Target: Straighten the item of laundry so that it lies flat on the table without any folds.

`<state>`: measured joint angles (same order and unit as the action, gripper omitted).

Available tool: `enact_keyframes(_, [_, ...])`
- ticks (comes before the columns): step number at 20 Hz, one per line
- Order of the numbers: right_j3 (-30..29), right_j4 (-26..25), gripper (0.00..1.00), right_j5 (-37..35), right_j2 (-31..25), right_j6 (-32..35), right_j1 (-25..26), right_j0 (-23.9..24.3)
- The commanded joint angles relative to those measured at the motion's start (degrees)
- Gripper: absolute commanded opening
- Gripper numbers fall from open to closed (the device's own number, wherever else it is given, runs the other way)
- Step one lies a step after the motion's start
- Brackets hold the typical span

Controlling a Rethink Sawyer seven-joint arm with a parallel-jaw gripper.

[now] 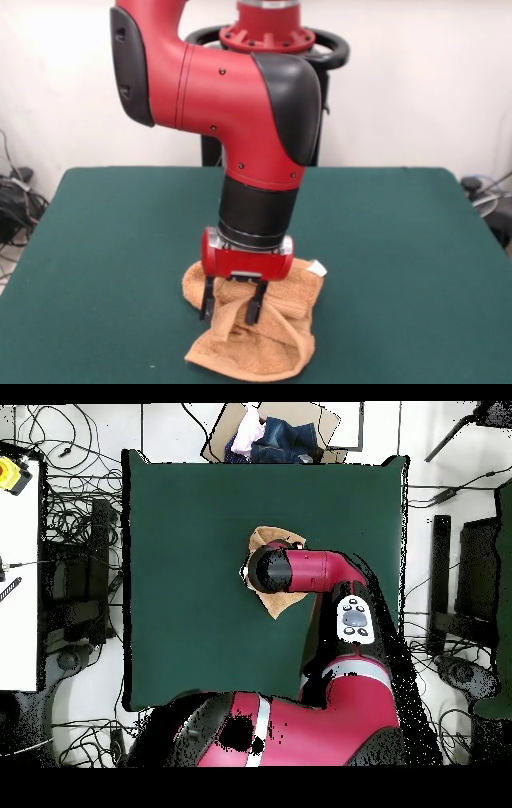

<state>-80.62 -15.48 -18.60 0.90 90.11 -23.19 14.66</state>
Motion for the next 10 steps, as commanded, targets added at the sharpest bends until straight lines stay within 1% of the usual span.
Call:
enact_keyframes(1, [-5.32,-0.82,1.0,-5.23,-2.65,3.33,0.94,1.6])
enact_keyframes(5, [-5.1,-1.33,1.0,-3.96,-1.99,3.87,0.84,0.92])
enact_keyframes(7, [-5.5,-1.71,1.0,-2.22,-1.62,4.56,0.6,0.65])
enact_keyframes(10, [-5.59,-2.62,1.0,-0.87,-2.11,3.68,0.38,0.82])
